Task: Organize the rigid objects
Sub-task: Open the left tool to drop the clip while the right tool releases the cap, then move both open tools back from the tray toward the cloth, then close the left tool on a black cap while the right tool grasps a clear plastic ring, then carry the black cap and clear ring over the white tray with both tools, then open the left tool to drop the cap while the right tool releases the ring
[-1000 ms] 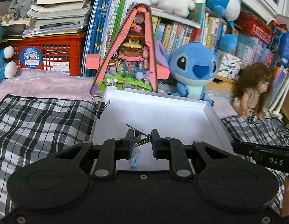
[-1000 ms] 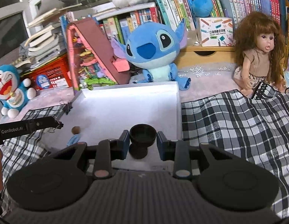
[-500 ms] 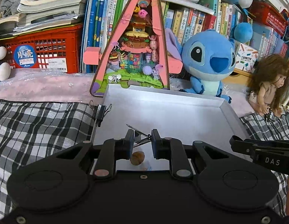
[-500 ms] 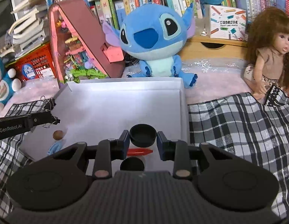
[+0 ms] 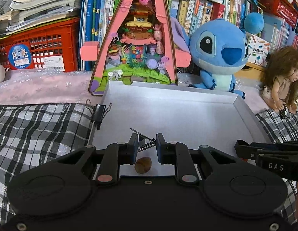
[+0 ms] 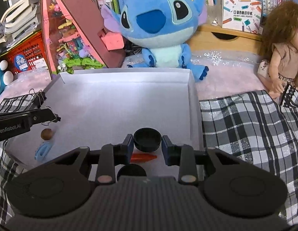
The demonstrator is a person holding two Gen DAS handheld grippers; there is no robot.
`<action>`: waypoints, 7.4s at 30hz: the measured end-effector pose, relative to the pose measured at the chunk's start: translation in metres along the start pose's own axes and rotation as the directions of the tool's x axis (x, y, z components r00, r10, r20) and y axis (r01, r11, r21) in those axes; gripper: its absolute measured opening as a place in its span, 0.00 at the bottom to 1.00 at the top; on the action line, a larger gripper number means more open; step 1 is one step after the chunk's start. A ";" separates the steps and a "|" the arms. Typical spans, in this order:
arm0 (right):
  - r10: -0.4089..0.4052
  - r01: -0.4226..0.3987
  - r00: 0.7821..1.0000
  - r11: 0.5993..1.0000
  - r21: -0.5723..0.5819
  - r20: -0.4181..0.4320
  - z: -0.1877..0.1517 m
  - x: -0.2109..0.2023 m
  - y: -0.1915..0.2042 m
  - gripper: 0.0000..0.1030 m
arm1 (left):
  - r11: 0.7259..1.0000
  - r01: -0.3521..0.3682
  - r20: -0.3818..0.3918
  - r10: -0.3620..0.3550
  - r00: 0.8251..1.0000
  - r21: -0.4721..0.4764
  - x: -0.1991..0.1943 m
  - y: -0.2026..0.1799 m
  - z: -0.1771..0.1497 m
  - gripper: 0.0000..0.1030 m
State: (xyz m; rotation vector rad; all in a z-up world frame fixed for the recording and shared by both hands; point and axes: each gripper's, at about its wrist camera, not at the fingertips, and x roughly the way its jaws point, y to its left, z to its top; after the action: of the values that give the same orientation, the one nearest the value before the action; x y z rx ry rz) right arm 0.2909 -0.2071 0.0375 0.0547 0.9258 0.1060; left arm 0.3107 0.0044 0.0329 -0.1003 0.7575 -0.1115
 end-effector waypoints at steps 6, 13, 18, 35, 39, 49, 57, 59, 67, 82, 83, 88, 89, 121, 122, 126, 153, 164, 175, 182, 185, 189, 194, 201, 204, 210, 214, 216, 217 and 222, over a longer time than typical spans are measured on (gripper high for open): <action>-0.005 0.005 1.000 1.000 -0.005 -0.011 0.000 0.005 0.000 0.36 | 1.000 -0.001 0.013 0.000 1.000 0.019 0.002 -0.003 -0.002 0.18; -0.003 0.003 1.000 1.000 -0.011 -0.012 0.000 0.010 0.003 0.38 | 0.999 0.006 0.012 -0.006 1.000 0.040 0.002 -0.005 -0.005 0.19; 0.003 -0.003 1.000 1.000 0.009 0.000 -0.001 0.009 0.001 0.52 | 0.999 -0.004 0.022 0.003 1.000 0.038 -0.001 -0.005 -0.007 0.21; 0.049 -0.046 0.989 0.999 -0.024 0.136 -0.019 -0.054 -0.001 0.77 | 0.995 0.008 0.128 -0.021 0.992 0.102 -0.077 -0.013 -0.023 0.60; 0.066 -0.060 0.983 0.997 -0.043 0.172 -0.029 -0.075 -0.003 0.81 | 0.992 0.019 0.153 -0.038 0.988 0.123 -0.099 -0.016 -0.036 0.63; 0.092 -0.071 0.968 0.993 -0.096 0.234 -0.069 -0.118 -0.002 0.82 | 0.989 0.069 0.174 -0.092 0.980 0.134 -0.142 -0.019 -0.082 0.68; 0.093 -0.057 0.958 0.989 -0.139 0.270 -0.100 -0.140 0.002 0.83 | 0.990 0.078 0.175 -0.098 0.980 0.119 -0.162 -0.014 -0.118 0.69; 0.095 -0.058 0.956 0.989 -0.139 0.276 -0.109 -0.144 0.002 0.83 | 0.991 0.077 0.173 -0.096 0.980 0.113 -0.165 -0.011 -0.126 0.69; 0.088 -0.044 0.958 0.986 -0.162 0.275 -0.142 -0.152 0.004 0.83 | 0.994 0.049 0.166 -0.065 0.984 0.099 -0.172 -0.002 -0.154 0.70; 0.076 -0.014 0.956 0.976 -0.218 0.282 -0.188 -0.160 0.012 0.84 | 0.995 -0.018 0.131 0.005 0.991 0.103 -0.173 0.011 -0.194 0.68; 0.083 -0.021 0.956 0.977 -0.213 0.283 -0.191 -0.161 0.012 0.83 | 0.995 -0.018 0.126 0.005 0.992 0.100 -0.173 0.011 -0.196 0.68; 0.105 -0.038 0.951 0.973 -0.227 0.290 -0.204 -0.169 0.012 0.74 | 0.996 -0.012 0.111 0.002 0.994 0.089 -0.171 0.015 -0.201 0.64; 0.106 -0.037 0.951 0.971 -0.235 0.290 -0.206 -0.170 0.013 0.71 | 0.996 -0.011 0.112 0.001 0.994 0.088 -0.171 0.016 -0.201 0.62; 0.095 -0.071 0.975 0.990 -0.125 0.203 -0.209 -0.149 0.003 0.33 | 0.993 -0.013 0.134 -0.003 0.991 0.113 -0.160 0.001 -0.203 0.29; 0.097 -0.071 0.974 0.989 -0.130 0.204 -0.208 -0.150 0.004 0.33 | 0.993 -0.013 0.134 -0.003 0.991 0.115 -0.160 0.001 -0.203 0.29; 0.099 -0.068 0.971 0.987 -0.143 0.218 -0.204 -0.151 0.007 0.32 | 0.994 0.003 0.132 -0.018 0.991 0.110 -0.162 -0.001 -0.199 0.29; 0.084 -0.057 0.956 0.993 -0.104 0.280 -0.119 -0.146 0.008 0.33 | 0.997 0.036 0.174 -0.047 0.984 0.061 -0.162 -0.005 -0.119 0.29; 0.079 -0.060 0.962 0.995 -0.077 0.263 -0.058 -0.130 0.003 0.33 | 0.997 0.070 0.139 -0.072 0.988 0.022 -0.133 -0.001 -0.056 0.29; 0.042 -0.039 0.981 0.999 -0.019 0.189 0.003 -0.090 -0.004 0.33 | 0.997 0.066 0.059 -0.063 0.996 -0.050 -0.073 0.003 0.001 0.29; 0.027 -0.033 0.992 0.998 0.049 0.121 0.030 -0.055 -0.014 0.33 | 0.999 0.002 0.014 -0.001 1.000 -0.046 -0.031 0.004 0.020 0.29; 0.025 -0.031 0.993 0.998 0.046 0.118 0.034 -0.041 -0.014 0.33 | 0.998 -0.012 -0.004 0.012 1.000 -0.059 -0.015 0.005 0.021 0.29; 0.018 -0.022 0.995 0.999 0.044 0.097 0.035 -0.022 -0.012 0.33 | 0.999 -0.026 -0.013 0.025 1.000 -0.040 0.000 0.002 0.021 0.29; 0.002 -0.005 0.997 0.999 0.033 0.073 0.036 -0.004 -0.009 0.33 | 0.999 -0.039 -0.015 0.039 0.999 -0.026 0.013 0.000 0.020 0.29; -0.012 0.011 0.999 1.000 0.024 0.040 0.032 0.015 -0.007 0.33 | 0.999 -0.049 -0.020 0.049 0.999 -0.005 0.024 0.000 0.016 0.29; -0.014 0.013 0.999 1.000 0.024 0.030 0.031 0.020 -0.006 0.33 | 0.999 -0.051 -0.025 0.051 0.998 -0.004 0.026 0.001 0.015 0.29; -0.009 0.009 1.000 1.000 0.018 0.016 0.030 0.027 -0.005 0.33 | 0.999 -0.054 -0.029 0.054 0.998 -0.002 0.032 0.002 0.013 0.29; -0.011 0.011 1.000 1.000 0.011 0.010 0.030 0.031 -0.003 0.33 | 0.998 -0.059 -0.030 0.058 0.998 0.000 0.034 0.003 0.012 0.29; -0.011 0.010 1.000 1.000 0.013 0.007 0.030 0.032 -0.003 0.33 | 0.998 -0.061 -0.031 0.061 0.998 0.004 0.035 0.003 0.011 0.29; -0.012 0.012 1.000 1.000 0.013 0.005 0.030 0.033 -0.003 0.33 | 0.998 -0.063 -0.032 0.063 0.998 0.006 0.036 0.003 0.011 0.29; -0.016 0.016 1.000 1.000 0.009 0.002 0.029 0.035 -0.004 0.33 | 0.998 -0.069 -0.034 0.069 0.997 0.001 0.038 0.004 0.009 0.29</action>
State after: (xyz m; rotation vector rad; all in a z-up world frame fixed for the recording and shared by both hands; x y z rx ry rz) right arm 0.3355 -0.2070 0.0263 0.0552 0.9249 0.0870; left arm 0.3445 0.0041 0.0129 -0.0725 0.7943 -0.0470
